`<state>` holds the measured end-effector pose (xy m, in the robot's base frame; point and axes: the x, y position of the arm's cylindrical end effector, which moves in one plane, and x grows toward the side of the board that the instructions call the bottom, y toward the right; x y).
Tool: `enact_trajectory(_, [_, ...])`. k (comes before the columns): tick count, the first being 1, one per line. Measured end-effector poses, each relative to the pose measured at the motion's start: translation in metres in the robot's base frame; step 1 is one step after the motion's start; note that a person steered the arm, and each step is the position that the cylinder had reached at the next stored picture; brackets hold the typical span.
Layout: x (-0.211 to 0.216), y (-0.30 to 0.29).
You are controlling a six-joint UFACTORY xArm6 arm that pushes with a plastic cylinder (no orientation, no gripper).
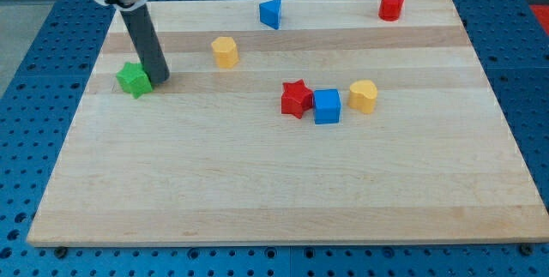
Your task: Push blue cube diagonally below yellow heart
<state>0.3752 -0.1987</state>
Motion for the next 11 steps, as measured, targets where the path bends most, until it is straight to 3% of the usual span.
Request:
enact_trajectory(3, [0.012,-0.018])
enact_trajectory(6, [0.08,0.077])
enact_trajectory(7, [0.084,0.086])
enact_trajectory(9, [0.032,0.091])
enact_trajectory(11, [0.022,0.177])
